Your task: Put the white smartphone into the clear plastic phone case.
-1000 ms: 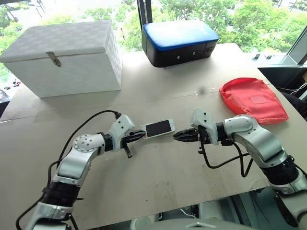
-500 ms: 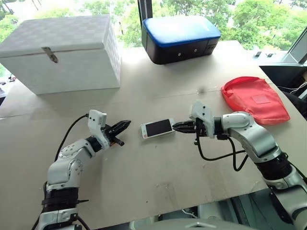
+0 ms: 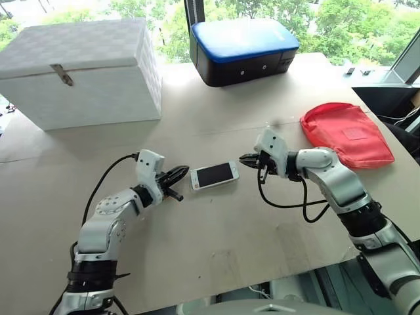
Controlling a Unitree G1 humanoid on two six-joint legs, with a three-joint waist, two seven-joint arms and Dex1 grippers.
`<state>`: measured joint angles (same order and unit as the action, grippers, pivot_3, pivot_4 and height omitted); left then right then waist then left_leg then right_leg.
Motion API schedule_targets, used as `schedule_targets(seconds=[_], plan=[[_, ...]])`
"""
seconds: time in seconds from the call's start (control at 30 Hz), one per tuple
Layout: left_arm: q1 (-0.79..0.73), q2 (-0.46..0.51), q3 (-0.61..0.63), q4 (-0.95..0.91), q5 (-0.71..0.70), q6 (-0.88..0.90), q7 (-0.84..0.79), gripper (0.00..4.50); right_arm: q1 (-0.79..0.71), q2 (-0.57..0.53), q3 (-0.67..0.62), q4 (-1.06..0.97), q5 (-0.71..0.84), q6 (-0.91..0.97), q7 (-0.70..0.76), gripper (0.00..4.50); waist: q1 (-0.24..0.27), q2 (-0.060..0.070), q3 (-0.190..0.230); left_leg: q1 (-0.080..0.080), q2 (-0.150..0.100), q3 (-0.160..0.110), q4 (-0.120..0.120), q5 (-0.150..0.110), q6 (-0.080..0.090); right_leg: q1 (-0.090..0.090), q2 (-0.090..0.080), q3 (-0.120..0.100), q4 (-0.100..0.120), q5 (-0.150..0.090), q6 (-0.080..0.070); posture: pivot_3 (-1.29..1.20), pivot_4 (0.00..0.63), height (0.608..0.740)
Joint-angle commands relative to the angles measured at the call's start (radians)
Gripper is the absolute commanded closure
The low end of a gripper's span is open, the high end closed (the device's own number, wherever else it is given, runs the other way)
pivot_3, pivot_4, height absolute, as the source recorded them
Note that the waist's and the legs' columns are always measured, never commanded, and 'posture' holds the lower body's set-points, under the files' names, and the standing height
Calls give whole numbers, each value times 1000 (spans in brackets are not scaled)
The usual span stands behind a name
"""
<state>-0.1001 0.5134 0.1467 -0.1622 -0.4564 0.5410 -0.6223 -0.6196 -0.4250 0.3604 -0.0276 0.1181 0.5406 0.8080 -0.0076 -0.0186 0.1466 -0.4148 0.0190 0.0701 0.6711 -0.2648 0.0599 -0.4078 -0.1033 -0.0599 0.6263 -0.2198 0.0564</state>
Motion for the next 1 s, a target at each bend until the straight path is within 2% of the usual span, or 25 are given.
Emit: schedule_targets(seconds=[0.03,0.2,0.37,0.5,0.6,0.77,1.0], plan=[[32,35,-6,-144,-8,49,11,4449,-27,11,28,42,-55,-45,-13,4500,-1,0,0,-1,0,0,0,0,0,-1,0,0,0,0,0,0,150,734],[58,50,-33,-250,-30,142,27,4449,-26,29,76,72,-84,-67,28,4500,-4,0,1,-1,0,1,0,0,0,-1,0,0,-1,0,0,0,150,734],[40,40,-36,-273,-43,193,49,4449,-28,60,104,100,-80,-86,85,4500,-5,0,1,0,0,1,0,0,0,-1,2,0,0,0,1,0,150,734],[37,35,30,-220,-50,164,53,4449,-48,69,97,147,-105,-113,92,4500,-6,0,1,0,1,0,0,1,-2,0,3,1,0,0,1,0,150,734],[56,70,75,-158,-34,134,34,4449,-56,62,80,161,-108,-122,98,4500,-6,0,1,1,2,0,0,2,-3,0,4,1,0,0,0,0,150,734],[119,111,72,-143,-21,112,-8,4449,-51,45,70,162,-116,-134,106,4500,-6,0,1,0,2,1,0,2,-3,-1,5,2,0,0,0,0,150,734],[151,160,-7,-114,2,56,-126,4449,-58,35,63,137,-111,-123,121,4500,-5,0,1,0,2,1,0,2,-3,0,4,2,0,0,0,0,150,734]])
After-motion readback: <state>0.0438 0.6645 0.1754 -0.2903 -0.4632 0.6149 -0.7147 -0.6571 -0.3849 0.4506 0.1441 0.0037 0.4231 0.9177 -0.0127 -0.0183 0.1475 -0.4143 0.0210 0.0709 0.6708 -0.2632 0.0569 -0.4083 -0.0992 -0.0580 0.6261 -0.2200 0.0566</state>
